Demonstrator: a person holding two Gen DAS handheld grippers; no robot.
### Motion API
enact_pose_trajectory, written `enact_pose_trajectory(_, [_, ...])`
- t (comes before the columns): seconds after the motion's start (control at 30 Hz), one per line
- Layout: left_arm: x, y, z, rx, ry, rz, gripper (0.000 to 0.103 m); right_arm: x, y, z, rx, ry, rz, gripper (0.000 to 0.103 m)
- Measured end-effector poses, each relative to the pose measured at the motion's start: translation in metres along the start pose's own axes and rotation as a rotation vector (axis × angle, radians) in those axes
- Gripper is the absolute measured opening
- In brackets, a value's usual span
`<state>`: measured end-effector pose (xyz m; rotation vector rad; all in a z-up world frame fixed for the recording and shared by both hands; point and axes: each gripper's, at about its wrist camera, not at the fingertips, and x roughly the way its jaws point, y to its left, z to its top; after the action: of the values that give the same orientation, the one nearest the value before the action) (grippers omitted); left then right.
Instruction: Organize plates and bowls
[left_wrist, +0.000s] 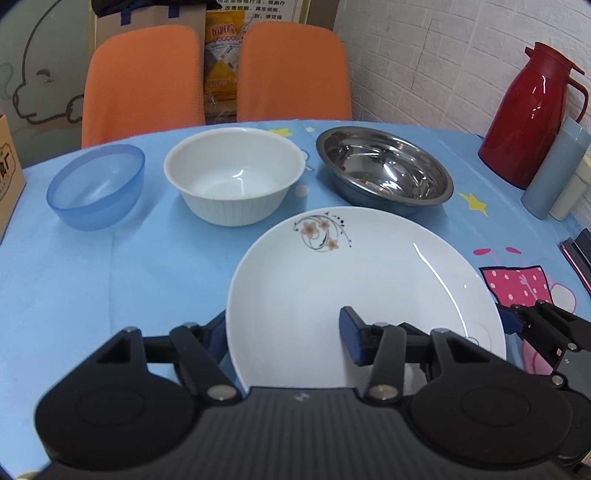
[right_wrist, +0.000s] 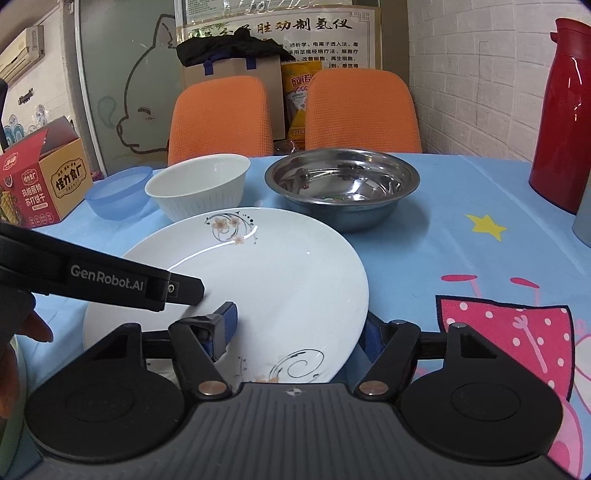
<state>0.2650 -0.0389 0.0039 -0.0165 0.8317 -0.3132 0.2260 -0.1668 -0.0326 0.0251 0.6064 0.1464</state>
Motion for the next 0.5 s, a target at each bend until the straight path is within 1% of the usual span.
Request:
enact_pose_trajectory(0.23, [-0.04, -0.005, -0.013, 0.014, -0.047, -0.012, 0.048, -0.035, 0.01, -0.007, -0.01, -0.06, -0.02, 0.103])
enact_pose_trajectory(0.37, [-0.072, 0.002, -0.026, -0.007, -0.077, -0.02, 0.048, -0.057, 0.02, -0.009, -0.019, -0.076, -0.003, 0.103])
enact_pose_trajectory(0.43, [-0.089, 0.009, -0.034, -0.022, -0.091, -0.008, 0.048, -0.068, 0.029, -0.011, -0.031, -0.089, 0.013, 0.103])
enact_pose_trajectory(0.5, [-0.107, 0.017, -0.044, -0.031, -0.111, 0.019, 0.048, -0.076, 0.041, -0.012, -0.041, -0.095, 0.037, 0.103])
